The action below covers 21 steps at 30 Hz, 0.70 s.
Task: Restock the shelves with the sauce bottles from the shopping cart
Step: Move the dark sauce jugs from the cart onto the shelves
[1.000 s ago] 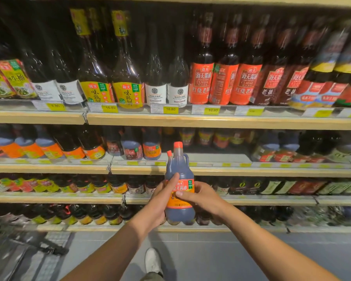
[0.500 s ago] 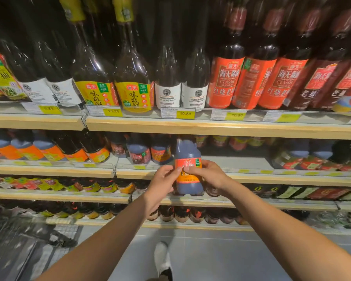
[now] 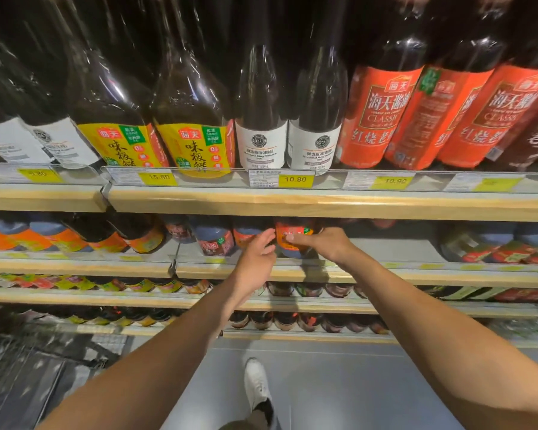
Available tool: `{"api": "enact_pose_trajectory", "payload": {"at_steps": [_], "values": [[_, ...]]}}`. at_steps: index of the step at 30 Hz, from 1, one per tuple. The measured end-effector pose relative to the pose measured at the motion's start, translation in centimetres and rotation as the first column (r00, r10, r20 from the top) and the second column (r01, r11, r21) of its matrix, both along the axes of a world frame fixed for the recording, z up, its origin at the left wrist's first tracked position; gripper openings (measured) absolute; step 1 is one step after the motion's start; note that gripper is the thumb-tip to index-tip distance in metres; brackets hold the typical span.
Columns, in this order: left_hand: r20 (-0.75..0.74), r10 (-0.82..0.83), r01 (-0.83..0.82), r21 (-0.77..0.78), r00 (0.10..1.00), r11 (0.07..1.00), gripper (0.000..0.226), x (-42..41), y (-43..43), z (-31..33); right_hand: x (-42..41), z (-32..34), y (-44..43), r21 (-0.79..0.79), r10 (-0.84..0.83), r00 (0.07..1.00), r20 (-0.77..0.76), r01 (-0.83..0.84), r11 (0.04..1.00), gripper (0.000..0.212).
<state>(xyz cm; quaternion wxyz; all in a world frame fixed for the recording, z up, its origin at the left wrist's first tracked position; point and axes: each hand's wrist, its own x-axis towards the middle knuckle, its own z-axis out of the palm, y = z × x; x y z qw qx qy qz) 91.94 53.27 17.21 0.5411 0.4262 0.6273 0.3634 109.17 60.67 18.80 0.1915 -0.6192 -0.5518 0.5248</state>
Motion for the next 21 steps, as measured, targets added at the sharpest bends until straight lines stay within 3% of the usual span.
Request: {"api": "enact_pose_trajectory", "payload": {"at_steps": [5,10,21], "values": [[-0.067,-0.036,0.036,-0.001,0.997,0.999,0.065,-0.4,0.3,-1.8,-0.2,-2.1,-0.1,0.057,0.006,0.994,-0.113,0.000,0.998,0.044],[-0.077,0.010,-0.013,-0.042,0.997,0.999,0.066,-0.9,0.7,-3.1,-1.0,-2.8,0.2,0.111,0.056,0.991,-0.120,-0.042,0.993,0.025],[-0.165,-0.071,0.066,-0.037,0.984,0.997,0.067,-1.4,0.0,-4.2,-1.5,-4.8,-0.1,0.176,0.079,0.993,-0.092,-0.062,0.982,0.036]]}}
